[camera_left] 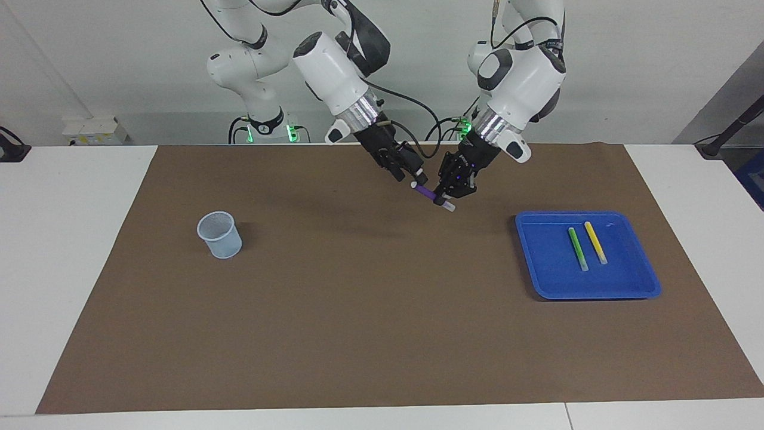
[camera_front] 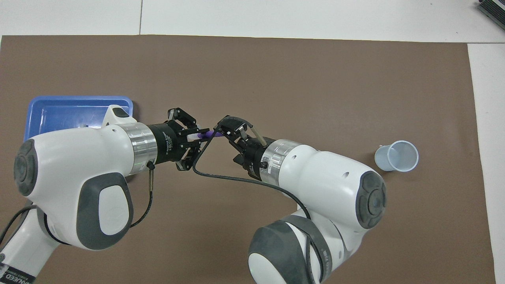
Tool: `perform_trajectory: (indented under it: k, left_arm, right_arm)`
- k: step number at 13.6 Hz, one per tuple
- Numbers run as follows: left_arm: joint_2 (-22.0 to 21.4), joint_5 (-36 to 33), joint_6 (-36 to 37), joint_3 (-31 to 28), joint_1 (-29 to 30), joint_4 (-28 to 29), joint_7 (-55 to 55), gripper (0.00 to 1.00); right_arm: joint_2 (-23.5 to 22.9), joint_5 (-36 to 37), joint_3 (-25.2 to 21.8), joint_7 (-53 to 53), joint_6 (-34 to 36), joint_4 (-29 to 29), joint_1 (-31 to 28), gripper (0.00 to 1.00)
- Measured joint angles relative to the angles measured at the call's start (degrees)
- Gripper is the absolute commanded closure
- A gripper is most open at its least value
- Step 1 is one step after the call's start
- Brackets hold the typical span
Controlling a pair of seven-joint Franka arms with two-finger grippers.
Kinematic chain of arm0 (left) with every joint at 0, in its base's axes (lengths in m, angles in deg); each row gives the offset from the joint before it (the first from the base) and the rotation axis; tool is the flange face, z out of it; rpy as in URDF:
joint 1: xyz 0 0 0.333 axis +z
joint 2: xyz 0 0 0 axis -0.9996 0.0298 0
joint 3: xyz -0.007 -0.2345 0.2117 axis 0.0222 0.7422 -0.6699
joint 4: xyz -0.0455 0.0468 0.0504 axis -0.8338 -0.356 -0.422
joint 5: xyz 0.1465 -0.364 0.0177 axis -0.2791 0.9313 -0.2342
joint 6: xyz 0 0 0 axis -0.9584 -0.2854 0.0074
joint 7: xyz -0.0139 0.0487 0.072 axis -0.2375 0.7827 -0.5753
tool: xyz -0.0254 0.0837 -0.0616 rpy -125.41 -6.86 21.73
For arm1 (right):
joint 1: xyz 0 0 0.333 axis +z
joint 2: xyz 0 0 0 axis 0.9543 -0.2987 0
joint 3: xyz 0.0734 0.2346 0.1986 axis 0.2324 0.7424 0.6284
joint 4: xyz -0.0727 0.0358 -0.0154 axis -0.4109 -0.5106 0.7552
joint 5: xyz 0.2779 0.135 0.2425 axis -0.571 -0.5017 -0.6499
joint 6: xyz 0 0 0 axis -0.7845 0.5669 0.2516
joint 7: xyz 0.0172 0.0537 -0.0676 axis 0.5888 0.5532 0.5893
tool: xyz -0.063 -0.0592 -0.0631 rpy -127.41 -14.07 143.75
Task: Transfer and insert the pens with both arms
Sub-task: 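Close the right gripper on the purple pen's free end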
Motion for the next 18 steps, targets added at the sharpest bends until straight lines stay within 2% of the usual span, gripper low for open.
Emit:
perform_trajectory:
  k: [2, 3, 4, 15, 17, 18]
  left_arm:
    - [0.0, 0.0, -0.3, 0.0, -0.1, 0.0, -0.4, 1.0]
    - [0.0, 0.0, -0.3, 0.0, -0.1, 0.1, -0.5, 1.0]
    - [0.0, 0.0, -0.4, 0.0, -0.1, 0.1, -0.7, 1.0]
    - [-0.1, 0.0, -0.6, 0.0, -0.2, 0.1, -1.4, 1.0]
    - [-0.1, 0.0, -0.6, 0.0, -0.2, 0.1, -1.5, 1.0]
    - [-0.1, 0.0, -0.6, 0.0, -0.2, 0.1, -1.5, 1.0]
  right_arm:
    - [-0.3, 0.0, 0.0, -0.3, 0.0, -0.6, 0.2, 0.19]
    - [-0.3, 0.0, 0.0, -0.4, 0.0, -0.8, 0.2, 0.29]
    - [-0.3, 0.0, 0.0, -0.4, 0.0, -0.9, 0.2, 0.32]
    - [-1.5, 0.0, -0.6, -0.5, 0.0, -2.4, -0.7, 0.36]
    - [-1.5, 0.0, -0.4, -0.6, 0.0, -2.4, -0.6, 0.39]
    - [-1.6, 0.0, -0.4, -0.6, 0.0, -2.4, -0.5, 0.46]
